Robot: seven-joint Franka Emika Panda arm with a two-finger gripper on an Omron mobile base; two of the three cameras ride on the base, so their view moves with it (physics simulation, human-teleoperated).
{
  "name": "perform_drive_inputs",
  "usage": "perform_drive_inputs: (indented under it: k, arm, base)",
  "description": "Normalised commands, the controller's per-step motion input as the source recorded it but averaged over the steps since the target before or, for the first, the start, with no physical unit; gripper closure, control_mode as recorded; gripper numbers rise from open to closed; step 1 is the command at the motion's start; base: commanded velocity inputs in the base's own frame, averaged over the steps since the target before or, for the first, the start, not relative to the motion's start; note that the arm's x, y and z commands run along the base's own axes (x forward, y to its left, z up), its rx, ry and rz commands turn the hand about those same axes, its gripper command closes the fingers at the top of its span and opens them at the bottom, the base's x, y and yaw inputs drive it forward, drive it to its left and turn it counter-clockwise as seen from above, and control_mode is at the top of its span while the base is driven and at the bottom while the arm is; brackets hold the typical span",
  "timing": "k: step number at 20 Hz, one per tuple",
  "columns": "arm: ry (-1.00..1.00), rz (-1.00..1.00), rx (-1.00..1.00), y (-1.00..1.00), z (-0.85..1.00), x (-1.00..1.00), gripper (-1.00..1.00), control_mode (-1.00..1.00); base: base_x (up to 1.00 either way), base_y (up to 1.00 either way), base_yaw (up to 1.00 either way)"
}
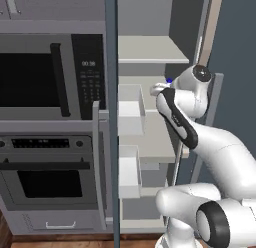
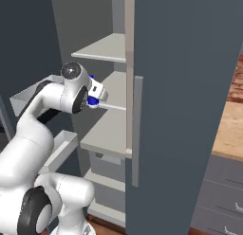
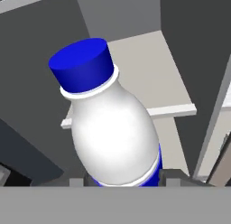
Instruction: Take the bottled waters from the counter and place them in the freezer to freeze. Close the freezer door after placing the bottles.
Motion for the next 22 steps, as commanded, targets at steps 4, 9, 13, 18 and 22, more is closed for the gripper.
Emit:
perform_drive_inputs:
  k: [4, 9, 13, 18, 22]
  arm:
    - [0.00, 0.00, 0.00, 0.00, -0.14, 0.57, 1.00, -1.00]
    - [-0.10, 0.00, 0.00, 0.00, -0.12, 0.46, 1.00, -1.00]
    - [-0.04, -0.02, 0.00, 0.00, -0.29, 0.40, 1.00, -1.00]
    - [0.00, 0.00, 0.00, -0.02, -0.22, 0.41, 1.00, -1.00]
    - [0.00, 0.00, 0.00, -0.02, -0.11, 0.46, 1.00, -1.00]
  base:
    - [0.00, 0.00, 0.00]
    - [0.00, 0.00, 0.00]
    - [0.00, 0.00, 0.00]
    - [0.00, 0.00, 0.00]
    - [0.00, 0.00, 0.00]
